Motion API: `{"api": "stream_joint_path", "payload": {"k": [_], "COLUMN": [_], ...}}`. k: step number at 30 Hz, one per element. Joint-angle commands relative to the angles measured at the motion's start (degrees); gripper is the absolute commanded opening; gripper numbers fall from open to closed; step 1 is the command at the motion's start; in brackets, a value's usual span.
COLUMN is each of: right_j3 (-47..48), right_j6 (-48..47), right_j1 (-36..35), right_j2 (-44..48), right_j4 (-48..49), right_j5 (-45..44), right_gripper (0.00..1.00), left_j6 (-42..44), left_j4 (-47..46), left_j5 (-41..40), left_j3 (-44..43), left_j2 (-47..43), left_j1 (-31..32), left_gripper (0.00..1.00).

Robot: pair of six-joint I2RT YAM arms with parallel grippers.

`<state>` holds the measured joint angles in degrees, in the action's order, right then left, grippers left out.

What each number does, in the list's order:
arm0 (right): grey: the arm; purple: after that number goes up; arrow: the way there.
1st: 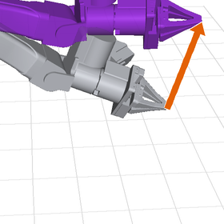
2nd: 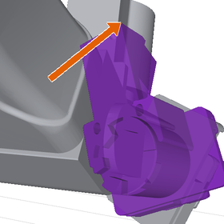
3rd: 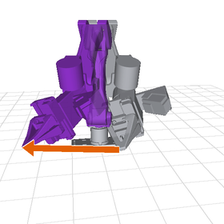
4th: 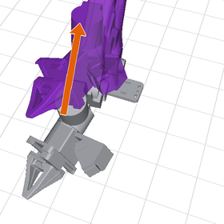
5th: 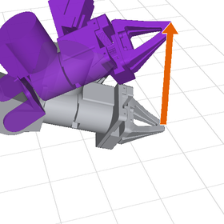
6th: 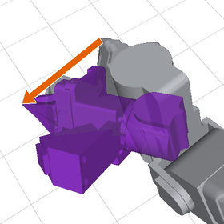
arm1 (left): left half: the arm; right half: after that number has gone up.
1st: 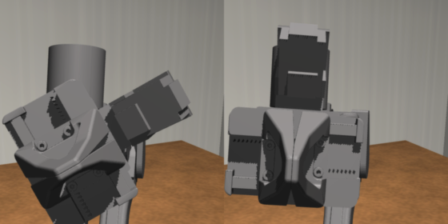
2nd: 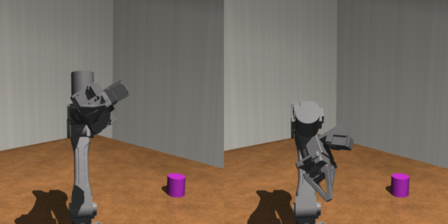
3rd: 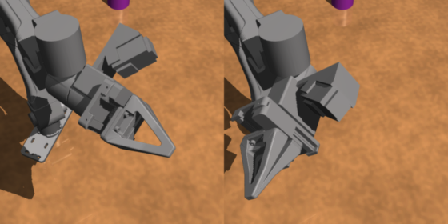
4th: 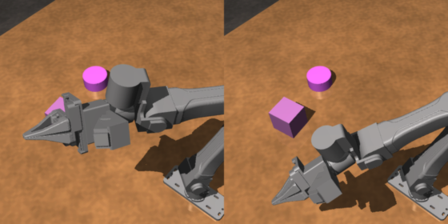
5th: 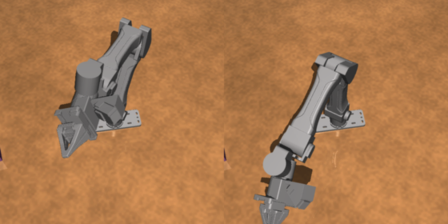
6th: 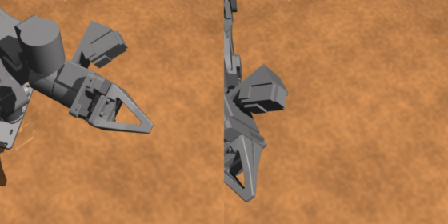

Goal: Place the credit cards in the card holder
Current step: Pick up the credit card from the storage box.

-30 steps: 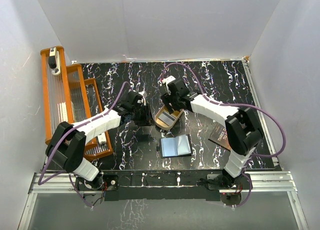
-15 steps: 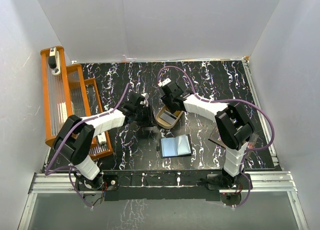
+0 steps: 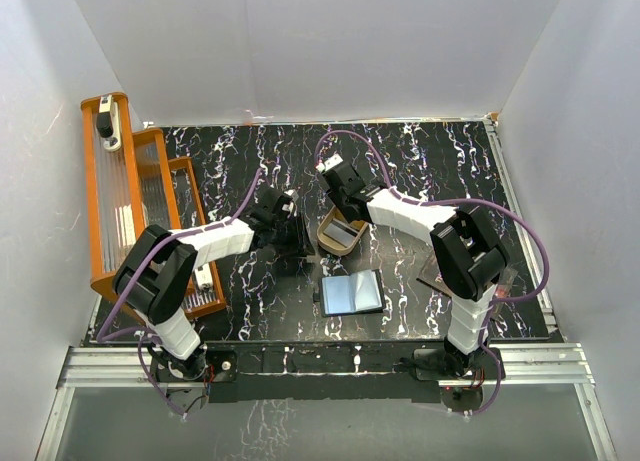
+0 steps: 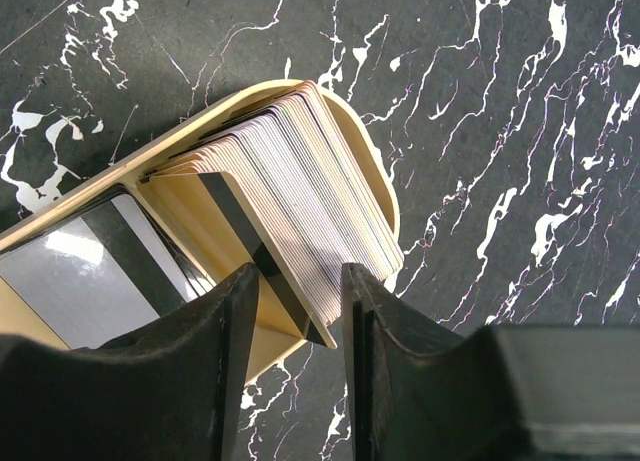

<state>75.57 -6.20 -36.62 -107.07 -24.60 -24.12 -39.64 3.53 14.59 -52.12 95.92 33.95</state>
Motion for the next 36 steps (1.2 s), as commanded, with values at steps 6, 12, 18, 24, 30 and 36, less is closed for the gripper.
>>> {"api": "stream_joint_path", "payload": {"k": [6,12,18,24,30,36], "right_j3": [3.0,4.7,5.8,5.3,4.4,-1.1], "right_j6": [-1.4,-0.9,0.1,2.8,10.0,21.6], "right_j1": [0.5,0.4,0.4,0.4,0.3,0.2], "right_j2": [3.0,3.7,5.8,10.1,16.2,24.4], "right_j4": [2.8,0.4,-1.8,-4.3,-10.9,-16.6], "right_j5": [-2.6,-2.1,0.9,6.4,10.4,18.7], "right_gripper": [0.24,0.15,0.05,0.0,0.0,0.0], "left_j6": [1.8,2.3,1.1,-0.1,0.0,-1.4], "left_j4": [5.1,7.6,7.2,5.0,3.5,-0.3], "left_j5": [2.6,6.2,9.9,12.6,16.0,19.6], "left_j3": [-1.0,0.8,3.5,5.9,6.7,7.0], "left_j2": [-5.4,-8.3,-11.4,-12.7,-13.8,-13.1], "left_j1": [-0.3,-0.3,-0.2,-0.2,0.0,1.0], "left_gripper": [0.34,0.38,0.43,0.46,0.44,0.27]}}
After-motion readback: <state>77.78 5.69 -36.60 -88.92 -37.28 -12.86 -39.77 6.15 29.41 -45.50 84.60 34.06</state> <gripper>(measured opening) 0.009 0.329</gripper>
